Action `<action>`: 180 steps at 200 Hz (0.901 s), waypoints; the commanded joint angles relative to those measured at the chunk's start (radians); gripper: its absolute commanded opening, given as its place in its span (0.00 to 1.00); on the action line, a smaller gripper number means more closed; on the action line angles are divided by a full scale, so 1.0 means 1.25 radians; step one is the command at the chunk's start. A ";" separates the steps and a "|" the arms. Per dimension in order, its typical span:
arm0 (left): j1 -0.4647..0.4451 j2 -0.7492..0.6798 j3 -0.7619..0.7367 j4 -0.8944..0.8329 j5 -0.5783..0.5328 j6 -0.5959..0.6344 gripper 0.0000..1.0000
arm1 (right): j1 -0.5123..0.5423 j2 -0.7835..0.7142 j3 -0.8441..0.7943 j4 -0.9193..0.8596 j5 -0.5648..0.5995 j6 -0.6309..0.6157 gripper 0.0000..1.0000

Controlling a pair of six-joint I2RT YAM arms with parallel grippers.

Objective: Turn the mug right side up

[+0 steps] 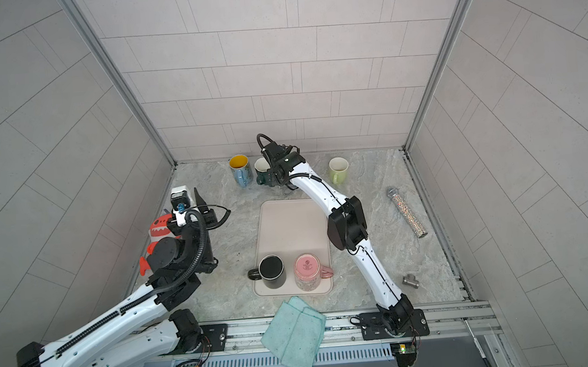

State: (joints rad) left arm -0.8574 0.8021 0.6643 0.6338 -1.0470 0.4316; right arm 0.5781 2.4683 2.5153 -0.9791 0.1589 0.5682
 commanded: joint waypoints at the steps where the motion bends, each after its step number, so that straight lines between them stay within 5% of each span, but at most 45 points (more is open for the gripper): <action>1: 0.002 -0.015 0.024 -0.079 0.019 -0.061 0.35 | 0.005 0.019 0.020 -0.022 0.045 0.027 0.85; 180: 0.003 -0.047 0.058 -0.209 0.032 -0.106 0.35 | -0.016 0.128 0.086 0.074 0.115 0.080 0.87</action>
State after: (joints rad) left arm -0.8574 0.7765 0.7021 0.4015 -1.0100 0.3210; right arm 0.5636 2.6057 2.6102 -0.8909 0.2626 0.6422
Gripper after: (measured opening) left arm 0.350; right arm 0.867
